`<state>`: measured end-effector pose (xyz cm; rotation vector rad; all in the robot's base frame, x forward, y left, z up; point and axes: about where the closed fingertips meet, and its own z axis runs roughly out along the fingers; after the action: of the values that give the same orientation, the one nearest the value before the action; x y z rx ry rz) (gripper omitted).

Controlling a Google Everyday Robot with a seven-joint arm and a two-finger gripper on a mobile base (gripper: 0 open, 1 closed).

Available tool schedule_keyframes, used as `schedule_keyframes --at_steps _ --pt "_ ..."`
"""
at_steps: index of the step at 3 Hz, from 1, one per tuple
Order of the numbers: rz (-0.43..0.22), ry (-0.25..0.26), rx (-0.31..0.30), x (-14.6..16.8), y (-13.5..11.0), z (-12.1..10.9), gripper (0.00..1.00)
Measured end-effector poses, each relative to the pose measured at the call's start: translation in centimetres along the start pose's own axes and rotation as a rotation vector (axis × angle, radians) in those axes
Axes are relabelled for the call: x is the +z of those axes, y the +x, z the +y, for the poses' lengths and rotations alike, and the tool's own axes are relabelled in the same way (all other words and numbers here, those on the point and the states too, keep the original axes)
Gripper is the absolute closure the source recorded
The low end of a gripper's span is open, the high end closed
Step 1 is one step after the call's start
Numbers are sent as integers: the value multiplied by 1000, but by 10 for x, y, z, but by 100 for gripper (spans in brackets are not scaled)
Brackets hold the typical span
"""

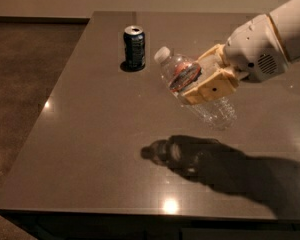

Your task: Place water bottle upright

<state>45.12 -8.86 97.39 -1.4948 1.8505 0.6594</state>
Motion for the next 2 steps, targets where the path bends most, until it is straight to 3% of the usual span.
schedule_keyframes --at_steps 2 --pt "-308 54 107 10 -8 -13 100"
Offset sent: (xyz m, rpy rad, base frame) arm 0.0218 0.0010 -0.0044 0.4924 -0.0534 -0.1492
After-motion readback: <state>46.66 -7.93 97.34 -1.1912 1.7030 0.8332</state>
